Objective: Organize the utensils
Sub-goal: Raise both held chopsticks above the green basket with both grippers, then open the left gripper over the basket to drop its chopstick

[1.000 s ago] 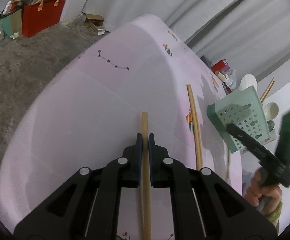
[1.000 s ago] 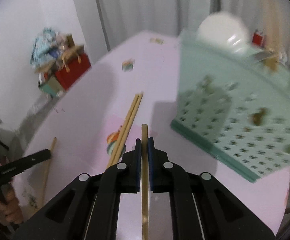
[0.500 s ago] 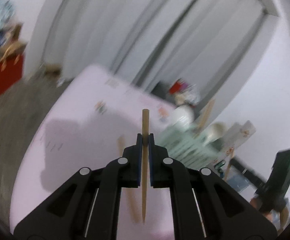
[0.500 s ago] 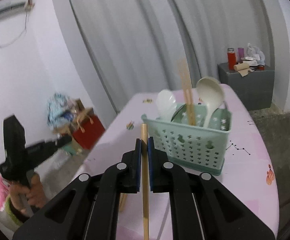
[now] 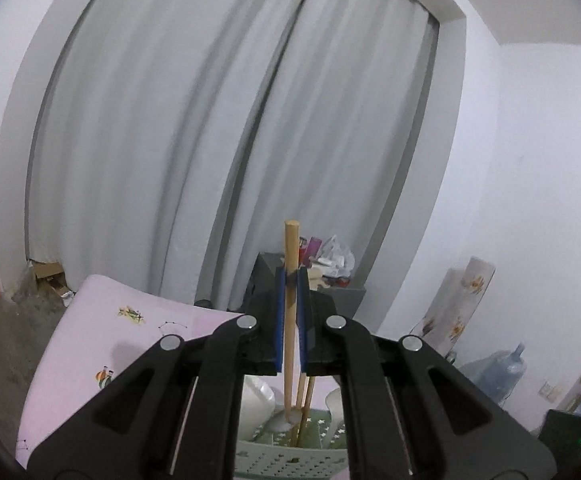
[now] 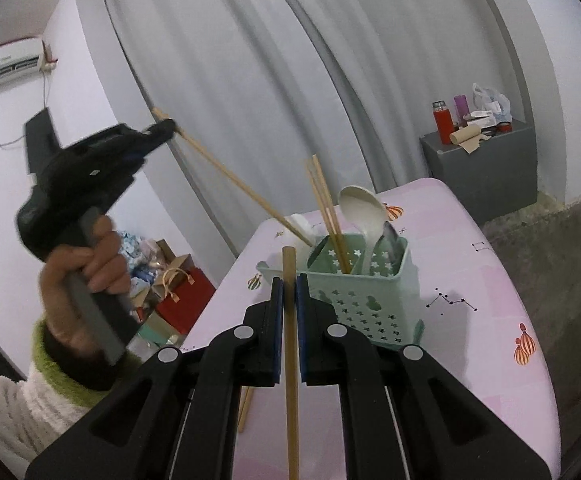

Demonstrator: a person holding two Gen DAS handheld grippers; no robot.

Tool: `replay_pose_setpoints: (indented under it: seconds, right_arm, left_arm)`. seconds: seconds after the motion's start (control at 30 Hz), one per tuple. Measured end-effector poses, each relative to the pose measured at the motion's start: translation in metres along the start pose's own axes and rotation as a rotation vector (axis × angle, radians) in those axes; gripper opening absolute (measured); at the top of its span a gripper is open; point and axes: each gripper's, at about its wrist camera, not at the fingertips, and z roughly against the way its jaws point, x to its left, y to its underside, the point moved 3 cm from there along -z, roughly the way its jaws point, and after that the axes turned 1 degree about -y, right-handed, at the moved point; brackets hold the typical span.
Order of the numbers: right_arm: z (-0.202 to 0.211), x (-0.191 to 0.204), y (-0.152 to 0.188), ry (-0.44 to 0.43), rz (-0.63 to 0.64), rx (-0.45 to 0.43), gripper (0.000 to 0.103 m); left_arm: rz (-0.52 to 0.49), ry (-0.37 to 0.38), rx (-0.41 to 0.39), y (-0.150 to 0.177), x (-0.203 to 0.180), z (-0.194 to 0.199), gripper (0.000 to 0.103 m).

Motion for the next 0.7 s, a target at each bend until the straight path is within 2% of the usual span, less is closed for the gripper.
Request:
replay_pose_setpoints:
  seconds: [0.1, 0.23, 0.43, 0.47, 0.6, 0.7]
  right_arm:
    - [-0.002, -0.007, -0.002, -0.01, -0.009, 0.001, 0.007]
    - [-0.002, -0.013, -0.003, -0.014, -0.017, 0.001, 0.007]
    - [-0.001, -0.022, -0.007, -0.014, -0.025, -0.008, 0.007]
    - [-0.002, -0.022, -0.007, -0.015, -0.026, -0.007, 0.007]
    - [-0.004, -0.022, -0.005, -0.018, -0.028, 0.0, 0.007]
    - [-0.003, -0.021, -0.005, -0.018, -0.024, 0.001, 0.007]
  left_arm:
    - [-0.04, -0.028, 0.023, 0.011, -0.007, -0.018, 0.004]
    - [-0.018, -0.026, 0.052, 0.012, -0.006, -0.027, 0.003]
    - [-0.037, 0.003, -0.004, -0.011, -0.018, -0.005, 0.003]
    - [-0.04, 0.013, -0.008, -0.015, -0.021, 0.0, 0.0]
    - [-0.04, 0.046, -0.003, -0.02, -0.023, 0.012, 0.0]
    - [-0.055, 0.043, 0.001, -0.017, -0.026, 0.009, 0.0]
